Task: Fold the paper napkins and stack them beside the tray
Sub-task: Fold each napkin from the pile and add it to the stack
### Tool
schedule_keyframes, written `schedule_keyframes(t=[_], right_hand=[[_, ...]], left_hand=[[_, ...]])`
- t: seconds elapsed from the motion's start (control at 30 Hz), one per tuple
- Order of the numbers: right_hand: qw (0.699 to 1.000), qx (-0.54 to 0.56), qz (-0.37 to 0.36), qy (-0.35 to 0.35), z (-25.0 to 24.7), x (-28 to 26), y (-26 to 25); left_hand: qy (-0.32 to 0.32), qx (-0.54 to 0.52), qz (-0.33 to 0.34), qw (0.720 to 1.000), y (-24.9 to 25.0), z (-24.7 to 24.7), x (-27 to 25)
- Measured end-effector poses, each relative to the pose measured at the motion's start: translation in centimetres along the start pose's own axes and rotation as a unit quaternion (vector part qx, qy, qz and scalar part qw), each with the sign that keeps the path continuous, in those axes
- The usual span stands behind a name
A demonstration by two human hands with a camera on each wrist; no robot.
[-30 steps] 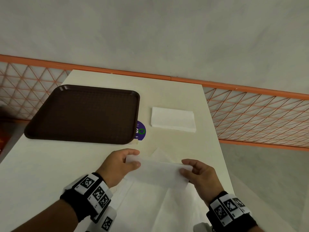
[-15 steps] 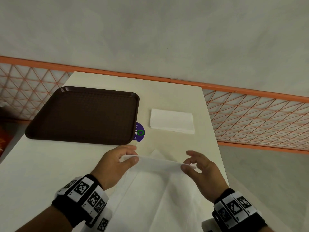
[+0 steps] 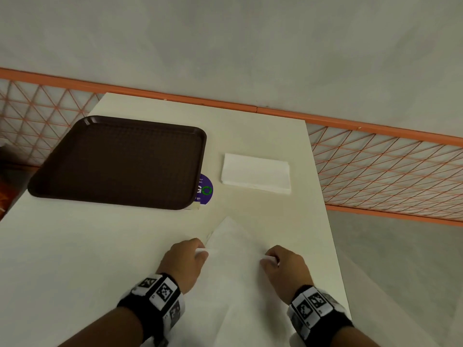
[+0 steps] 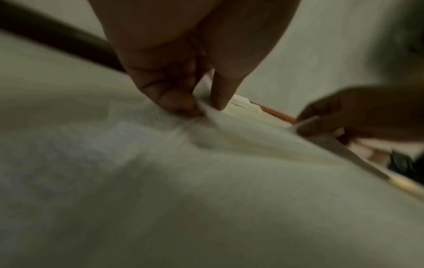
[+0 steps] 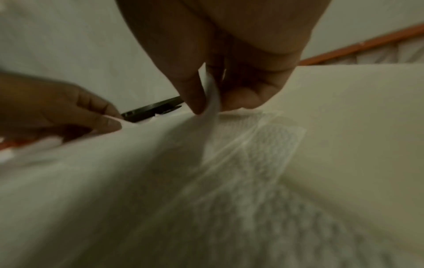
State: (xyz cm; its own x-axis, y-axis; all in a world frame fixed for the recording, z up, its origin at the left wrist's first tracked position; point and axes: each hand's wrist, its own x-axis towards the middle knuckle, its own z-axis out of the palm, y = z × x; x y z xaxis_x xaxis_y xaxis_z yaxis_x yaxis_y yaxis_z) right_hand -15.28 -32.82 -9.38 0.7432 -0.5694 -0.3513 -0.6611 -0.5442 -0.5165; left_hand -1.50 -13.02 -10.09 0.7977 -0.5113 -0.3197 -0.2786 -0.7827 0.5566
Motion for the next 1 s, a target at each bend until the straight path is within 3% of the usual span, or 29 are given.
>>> schedule_keyframes(t=[0.07, 0.13, 0.2, 0.27, 0.37, 0.53, 0.63, 0.73, 0.87, 1.0], right_hand=[[0.991, -0.114, -0.066, 0.035, 0.6, 0.2, 0.2], [0.96, -0.199, -0.172, 0.095, 1.3, 0.1, -0.2], [0.929, -0.247, -0.261, 0.086, 2.5, -0.6, -0.9], [0.914, -0.274, -0.297, 0.039, 4.1, -1.4, -1.2], [0.915, -0.294, -0.276, -0.003, 5.3, -1.9, -0.8], [0.913, -0.334, -0.229, -0.057, 4.8, -2.2, 1.2], [0.92, -0.34, -0.181, -0.077, 3.5, -2.2, 2.9], [0.922, -0.326, -0.205, -0.041, 3.2, -2.0, 3.8], [0.937, -0.28, -0.208, -0.001, 1.7, -1.0, 1.0], [0.929, -0.307, -0.183, -0.097, -0.7, 1.1, -2.0]], left_hand=[[0.061, 0.101, 0.074, 0.99, -0.2, 0.3, -0.1], [0.112, 0.17, 0.178, 0.963, -0.2, 1.0, -0.4], [0.086, 0.217, 0.266, 0.935, 0.2, 2.3, -1.2], [0.014, 0.252, 0.301, 0.92, 0.2, 3.8, -1.8], [-0.043, 0.268, 0.251, 0.929, -0.3, 5.0, -2.2], [-0.085, 0.303, 0.19, 0.93, -1.7, 4.7, -2.6], [-0.072, 0.303, 0.158, 0.937, -2.8, 4.6, -2.7], [-0.057, 0.295, 0.115, 0.947, -2.2, 3.9, -2.8], [-0.054, 0.281, 0.098, 0.953, 1.4, 1.0, -1.5], [-0.137, 0.297, 0.053, 0.944, 3.4, -1.1, 1.3]])
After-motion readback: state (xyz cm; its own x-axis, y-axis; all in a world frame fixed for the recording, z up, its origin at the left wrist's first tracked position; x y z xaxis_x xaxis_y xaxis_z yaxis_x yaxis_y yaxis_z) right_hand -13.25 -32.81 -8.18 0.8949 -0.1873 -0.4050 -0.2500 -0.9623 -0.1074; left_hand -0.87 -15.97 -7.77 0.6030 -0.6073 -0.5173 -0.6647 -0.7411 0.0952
